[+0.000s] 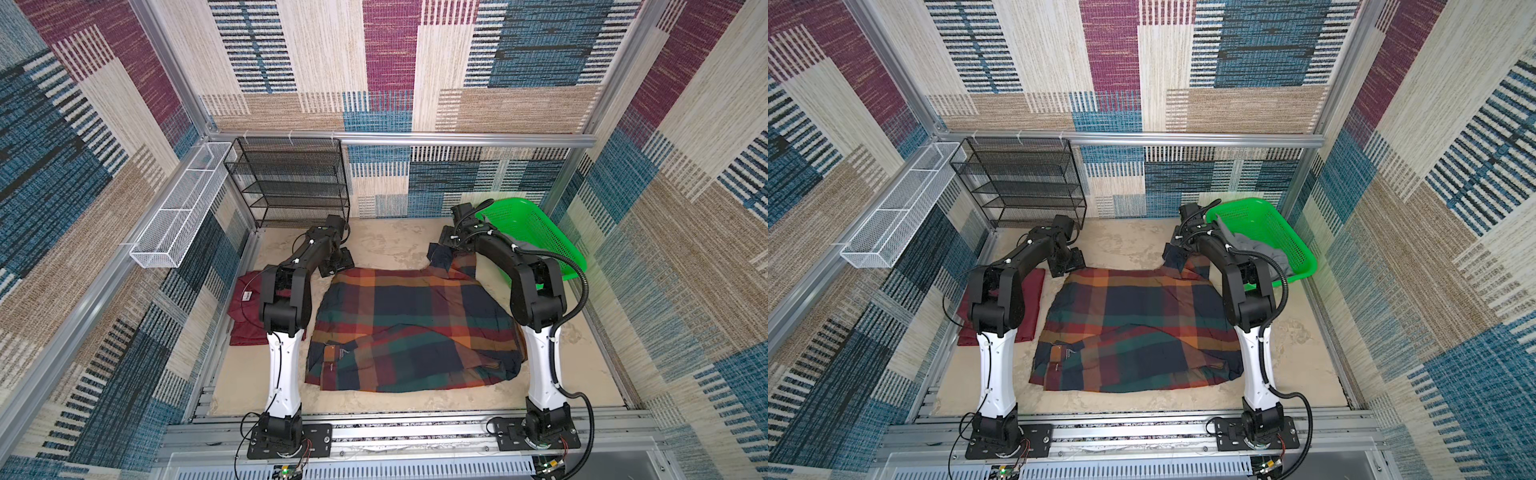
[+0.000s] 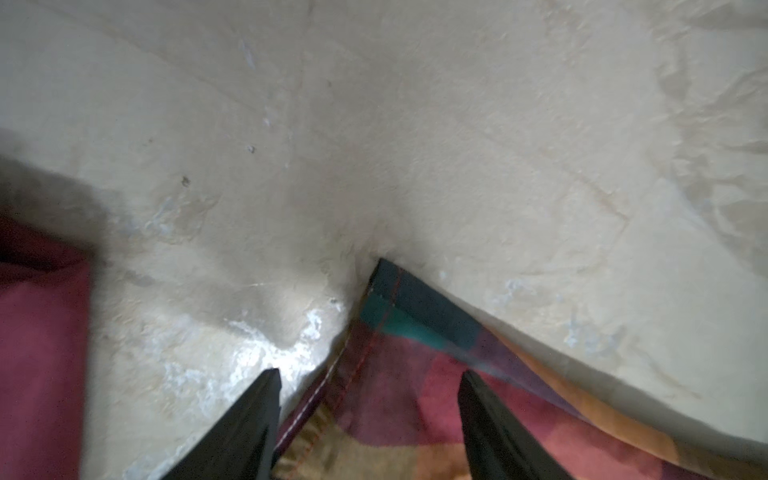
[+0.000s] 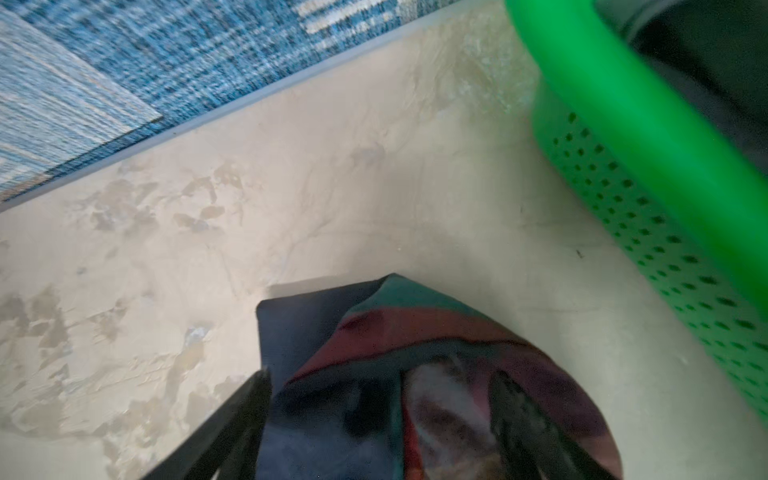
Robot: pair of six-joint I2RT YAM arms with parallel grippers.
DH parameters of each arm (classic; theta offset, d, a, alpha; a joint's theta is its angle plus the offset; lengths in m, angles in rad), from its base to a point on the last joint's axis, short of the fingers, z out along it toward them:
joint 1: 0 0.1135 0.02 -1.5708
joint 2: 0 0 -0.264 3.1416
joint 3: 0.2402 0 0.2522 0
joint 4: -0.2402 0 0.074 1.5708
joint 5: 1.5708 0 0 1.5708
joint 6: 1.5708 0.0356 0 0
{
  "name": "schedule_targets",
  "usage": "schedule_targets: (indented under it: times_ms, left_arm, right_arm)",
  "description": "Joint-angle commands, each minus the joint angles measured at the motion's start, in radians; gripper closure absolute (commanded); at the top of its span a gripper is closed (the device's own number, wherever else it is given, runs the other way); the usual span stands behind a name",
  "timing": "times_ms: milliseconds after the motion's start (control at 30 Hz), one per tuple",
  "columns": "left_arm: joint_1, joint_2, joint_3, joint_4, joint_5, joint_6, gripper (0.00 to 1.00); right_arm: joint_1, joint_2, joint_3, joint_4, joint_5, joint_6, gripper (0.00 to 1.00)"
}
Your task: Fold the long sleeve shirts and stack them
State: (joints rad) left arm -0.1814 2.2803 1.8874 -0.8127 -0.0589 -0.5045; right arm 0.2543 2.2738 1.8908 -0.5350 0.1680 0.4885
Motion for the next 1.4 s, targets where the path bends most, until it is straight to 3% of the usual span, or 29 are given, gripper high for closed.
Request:
schedule_targets:
  times_ms: [0,167,233,433,567,700,933,1133,1367]
  left_arm:
    - [0.000,0.013,0.009,-0.014,-0.027,0.023,0.30]
    - [0.000,0.041,0.012,-0.007,-0.031,0.036,0.43]
    - [0.001,0.045,0.011,-0.001,-0.029,0.038,0.53]
    - [0.002,0.012,-0.006,0.031,-0.030,0.041,0.83]
    - [0.002,-0.052,-0.044,0.070,-0.053,0.051,1.00]
    - [0.002,-0.150,-0.145,0.158,-0.059,0.058,1.00]
    - [0.002,-0.348,-0.354,0.337,-0.040,0.048,1.00]
    - [0.000,-0.544,-0.599,0.525,-0.030,0.013,1.00]
    - [0.000,-0.736,-0.950,0.746,-0.048,-0.074,1.00]
  right_arm:
    - [0.001,0.029,0.026,-0.020,0.013,-0.015,0.18]
    - [0.002,0.042,0.024,0.000,-0.012,-0.037,0.29]
    - [0.001,0.041,0.016,0.015,-0.032,-0.043,0.36]
    - [0.002,0.021,0.010,0.056,-0.089,-0.071,0.73]
    - [0.002,-0.026,0.003,0.086,-0.124,-0.079,0.90]
    - [0.003,-0.126,-0.062,0.169,-0.174,-0.076,1.00]
    - [0.028,-0.326,-0.215,0.237,-0.228,-0.037,1.00]
    - [0.093,-0.569,-0.483,0.293,-0.108,-0.012,1.00]
    - [0.113,-0.857,-0.797,0.346,-0.083,0.004,1.00]
